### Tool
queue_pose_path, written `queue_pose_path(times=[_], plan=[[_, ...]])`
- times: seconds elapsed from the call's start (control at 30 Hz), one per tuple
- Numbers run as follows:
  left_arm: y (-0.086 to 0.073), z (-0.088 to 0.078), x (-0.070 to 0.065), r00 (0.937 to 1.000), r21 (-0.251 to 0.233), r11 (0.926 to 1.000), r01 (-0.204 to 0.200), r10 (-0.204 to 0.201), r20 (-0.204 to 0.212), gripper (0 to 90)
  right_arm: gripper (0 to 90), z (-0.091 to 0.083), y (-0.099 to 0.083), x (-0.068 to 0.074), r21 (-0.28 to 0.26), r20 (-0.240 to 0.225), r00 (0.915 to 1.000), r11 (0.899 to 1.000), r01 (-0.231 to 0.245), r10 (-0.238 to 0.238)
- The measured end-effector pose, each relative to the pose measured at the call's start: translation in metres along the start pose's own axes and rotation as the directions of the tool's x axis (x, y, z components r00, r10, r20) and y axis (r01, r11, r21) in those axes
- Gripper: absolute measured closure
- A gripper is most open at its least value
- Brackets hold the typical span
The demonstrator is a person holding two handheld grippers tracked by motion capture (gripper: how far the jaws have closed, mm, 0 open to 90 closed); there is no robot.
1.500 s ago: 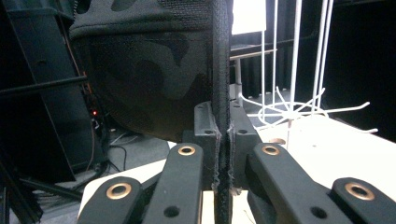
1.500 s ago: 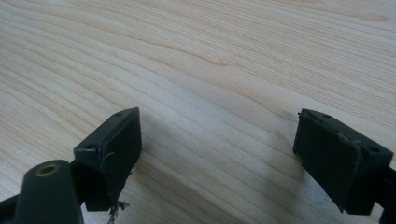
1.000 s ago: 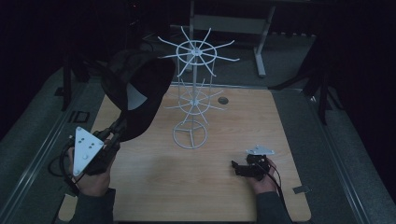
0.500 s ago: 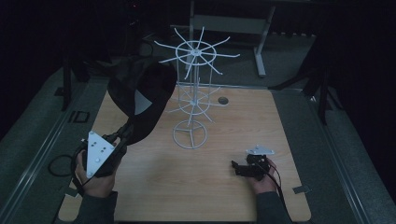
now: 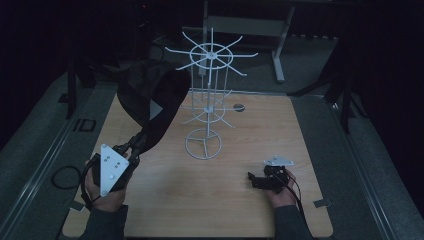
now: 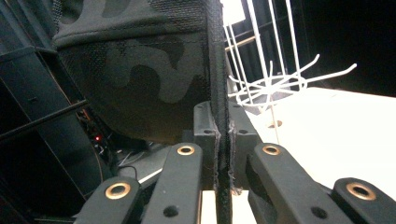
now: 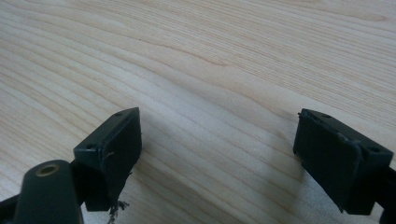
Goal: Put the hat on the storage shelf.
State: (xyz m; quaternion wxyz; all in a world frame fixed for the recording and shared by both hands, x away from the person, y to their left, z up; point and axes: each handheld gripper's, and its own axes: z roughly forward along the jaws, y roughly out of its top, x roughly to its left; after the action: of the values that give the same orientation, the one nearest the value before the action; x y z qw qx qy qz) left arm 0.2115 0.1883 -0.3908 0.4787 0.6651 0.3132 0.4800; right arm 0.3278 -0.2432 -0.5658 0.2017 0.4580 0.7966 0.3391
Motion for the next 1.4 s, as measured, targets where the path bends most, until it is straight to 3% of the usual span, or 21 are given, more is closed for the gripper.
queue_pose_path(times=[0.2,0.3,0.53,0.93,1.17,1.4], plan=[[-0.006,0.004,-0.005,0.9996,0.031,0.9995,0.0,-0.001,0.029,78.9,15.0,0.0,0.0,0.0,0.0,0.0,1.0,1.0,0.0,0.0],[-0.009,0.006,-0.008,0.9993,0.036,0.9994,0.002,-0.004,0.037,82.2,15.0,0.0,0.0,0.0,-0.001,0.0,1.0,1.0,0.0,0.0],[-0.008,0.003,0.001,0.9985,0.037,0.9978,0.054,-0.054,-0.006,86.4,15.0,0.0,0.0,0.0,-0.001,0.0,1.0,1.0,0.0,0.0],[0.007,-0.001,0.007,0.9965,0.0,0.9984,0.056,-0.056,-0.062,86.4,15.0,0.0,0.0,0.0,-0.001,0.0,1.0,1.0,0.0,0.0],[0.013,-0.008,0.01,0.9922,-0.022,0.9983,0.054,-0.056,-0.111,86.3,15.0,0.0,0.0,0.0,-0.001,0.0,1.0,1.0,0.0,0.0],[0.021,-0.008,0.014,0.9891,-0.035,0.9978,0.057,-0.061,-0.134,86.3,15.0,0.0,0.0,0.0,0.0,0.0,1.0,1.0,0.001,-0.001]])
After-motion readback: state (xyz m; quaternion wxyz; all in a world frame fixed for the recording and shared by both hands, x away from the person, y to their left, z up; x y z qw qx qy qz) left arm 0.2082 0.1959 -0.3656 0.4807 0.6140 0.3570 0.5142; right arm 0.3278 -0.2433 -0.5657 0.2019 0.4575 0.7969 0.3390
